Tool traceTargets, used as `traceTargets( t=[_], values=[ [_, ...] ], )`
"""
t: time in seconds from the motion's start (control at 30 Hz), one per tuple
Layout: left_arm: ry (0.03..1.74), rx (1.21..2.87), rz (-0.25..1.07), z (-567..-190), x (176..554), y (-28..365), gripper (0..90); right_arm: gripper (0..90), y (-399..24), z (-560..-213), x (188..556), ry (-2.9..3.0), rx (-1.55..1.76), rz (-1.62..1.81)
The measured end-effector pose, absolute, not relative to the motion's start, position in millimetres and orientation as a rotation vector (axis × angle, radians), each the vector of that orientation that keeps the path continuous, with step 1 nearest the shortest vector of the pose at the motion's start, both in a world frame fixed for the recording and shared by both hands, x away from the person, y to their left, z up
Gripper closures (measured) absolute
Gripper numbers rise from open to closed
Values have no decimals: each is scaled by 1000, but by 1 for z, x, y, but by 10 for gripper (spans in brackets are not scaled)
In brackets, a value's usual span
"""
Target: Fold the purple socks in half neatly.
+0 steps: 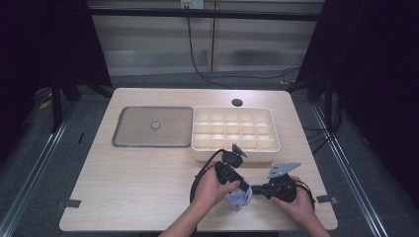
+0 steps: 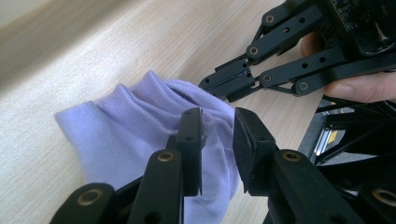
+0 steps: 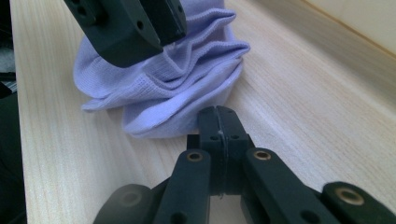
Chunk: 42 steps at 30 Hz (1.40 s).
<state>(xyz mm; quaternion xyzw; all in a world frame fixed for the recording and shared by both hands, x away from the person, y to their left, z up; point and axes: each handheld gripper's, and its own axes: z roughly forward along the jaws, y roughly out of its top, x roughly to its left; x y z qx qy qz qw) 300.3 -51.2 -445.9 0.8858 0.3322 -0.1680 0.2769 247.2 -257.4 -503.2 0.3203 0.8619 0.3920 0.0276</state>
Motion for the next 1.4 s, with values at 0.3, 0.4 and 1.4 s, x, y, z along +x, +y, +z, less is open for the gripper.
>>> traceTargets(
  t=[0.3,0.4,1.4],
  values=[
    [895,2376,-409,-439,303,-40,752,900,-258,-504,247,2660,987,1218],
    [911,2374,-393,-440,305,-33,760,900,-258,-504,247,2660,988,1223],
    [898,2434,-379,-467,298,-49,733,900,-258,-504,247,2658,991,1221]
  ],
)
